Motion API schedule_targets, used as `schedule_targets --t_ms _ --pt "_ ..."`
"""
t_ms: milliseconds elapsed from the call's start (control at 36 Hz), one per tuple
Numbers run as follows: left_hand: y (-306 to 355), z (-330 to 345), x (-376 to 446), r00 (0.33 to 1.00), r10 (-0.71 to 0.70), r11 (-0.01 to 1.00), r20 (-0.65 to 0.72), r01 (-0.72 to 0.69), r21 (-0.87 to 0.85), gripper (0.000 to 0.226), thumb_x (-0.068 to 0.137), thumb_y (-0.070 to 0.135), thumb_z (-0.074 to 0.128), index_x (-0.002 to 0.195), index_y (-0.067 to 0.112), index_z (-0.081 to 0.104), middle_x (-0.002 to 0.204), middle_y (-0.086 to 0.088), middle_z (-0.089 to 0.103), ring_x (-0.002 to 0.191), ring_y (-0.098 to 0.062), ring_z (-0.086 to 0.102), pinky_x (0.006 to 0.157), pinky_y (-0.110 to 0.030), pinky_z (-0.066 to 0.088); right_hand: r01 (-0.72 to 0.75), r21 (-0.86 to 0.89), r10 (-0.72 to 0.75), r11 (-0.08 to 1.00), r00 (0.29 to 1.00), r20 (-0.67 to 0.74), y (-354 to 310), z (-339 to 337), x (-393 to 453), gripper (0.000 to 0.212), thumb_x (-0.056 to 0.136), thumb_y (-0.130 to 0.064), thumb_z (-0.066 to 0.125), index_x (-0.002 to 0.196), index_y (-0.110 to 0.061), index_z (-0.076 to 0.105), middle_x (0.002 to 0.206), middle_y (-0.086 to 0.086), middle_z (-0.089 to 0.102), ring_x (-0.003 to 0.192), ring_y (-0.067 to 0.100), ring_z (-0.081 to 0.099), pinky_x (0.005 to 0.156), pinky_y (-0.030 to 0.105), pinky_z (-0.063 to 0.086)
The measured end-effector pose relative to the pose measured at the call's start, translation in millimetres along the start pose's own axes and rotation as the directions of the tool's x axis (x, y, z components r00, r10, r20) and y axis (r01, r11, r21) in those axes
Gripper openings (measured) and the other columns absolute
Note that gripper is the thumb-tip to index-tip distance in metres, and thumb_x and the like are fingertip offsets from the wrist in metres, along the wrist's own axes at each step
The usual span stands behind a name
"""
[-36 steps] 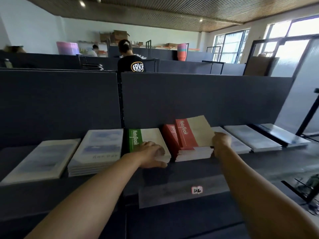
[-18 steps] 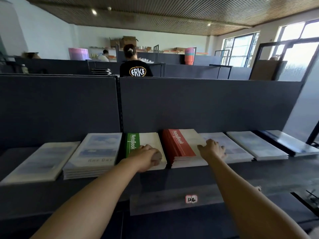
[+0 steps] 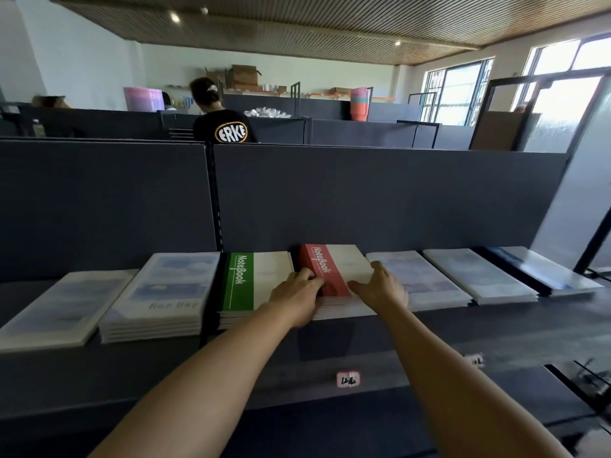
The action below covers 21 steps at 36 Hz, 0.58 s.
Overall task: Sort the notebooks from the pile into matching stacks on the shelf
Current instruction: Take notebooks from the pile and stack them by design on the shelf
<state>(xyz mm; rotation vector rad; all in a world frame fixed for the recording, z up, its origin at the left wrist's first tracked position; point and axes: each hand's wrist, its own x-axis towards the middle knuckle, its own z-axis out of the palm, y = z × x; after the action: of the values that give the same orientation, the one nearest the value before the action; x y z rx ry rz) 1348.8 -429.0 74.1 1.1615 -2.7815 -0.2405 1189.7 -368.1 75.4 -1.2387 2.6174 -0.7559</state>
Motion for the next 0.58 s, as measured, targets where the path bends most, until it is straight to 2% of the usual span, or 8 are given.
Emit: schedule_targets --t_ms 111,194,306,444,583 --pt "0 -2 1 1.000 -0.003 1.000 -0.003 0.003 0.018 0.049 0.098 0.021 0.047 0.146 0.024 0.035 0.147 -0.002 0.031 0.130 -0.025 0.036 0.104 -0.041 0.039 -0.004 -0.011 0.005 1.000 1.000 0.020 -1 0 2 0.073 0.087 -0.050 0.060 0.145 -0.018 0.029 0.142 0.009 0.045 0.130 0.031 0.042 0.105 0.046 0.031" --pt "0 -8 1 1.000 0.000 0.999 -0.010 0.000 0.034 0.049 0.100 0.034 0.045 0.146 0.023 0.034 0.148 -0.003 0.033 0.132 -0.025 0.034 0.106 -0.041 0.036 0.040 -0.106 -0.040 0.994 0.999 -0.003 -7 -2 1 0.071 0.090 -0.049 0.056 0.146 -0.016 0.027 0.145 0.009 0.041 0.132 0.031 0.037 0.106 0.045 0.030" --pt "-11 -17 -9 0.997 -0.034 0.999 -0.074 0.037 0.039 0.053 0.099 0.049 0.039 0.144 0.022 0.037 0.146 -0.005 0.038 0.130 -0.025 0.037 0.103 -0.040 0.036 0.198 -0.211 -0.208 0.957 0.978 -0.026 -27 2 -2 0.058 0.093 -0.044 0.051 0.140 -0.015 0.034 0.141 0.008 0.044 0.130 0.030 0.039 0.106 0.045 0.030" --pt "-49 -27 -35 0.980 -0.137 0.987 -0.142 0.147 0.064 0.046 0.101 0.040 0.040 0.143 0.022 0.039 0.147 -0.003 0.038 0.131 -0.025 0.038 0.103 -0.038 0.036 0.382 -0.256 -0.385 0.888 0.922 0.043 -71 22 -14 0.054 0.094 -0.041 0.049 0.141 -0.017 0.035 0.139 0.007 0.046 0.128 0.029 0.041 0.106 0.043 0.030" --pt "-93 -43 -79 0.943 -0.266 0.954 -0.199 0.287 0.085 0.047 0.100 0.044 0.037 0.138 0.017 0.046 0.142 -0.007 0.042 0.129 -0.027 0.039 0.102 -0.040 0.036 0.521 -0.192 -0.519 0.832 0.852 0.062 -118 46 -40 0.052 0.094 -0.040 0.050 0.141 -0.020 0.036 0.144 0.004 0.042 0.134 0.027 0.035 0.110 0.044 0.025"
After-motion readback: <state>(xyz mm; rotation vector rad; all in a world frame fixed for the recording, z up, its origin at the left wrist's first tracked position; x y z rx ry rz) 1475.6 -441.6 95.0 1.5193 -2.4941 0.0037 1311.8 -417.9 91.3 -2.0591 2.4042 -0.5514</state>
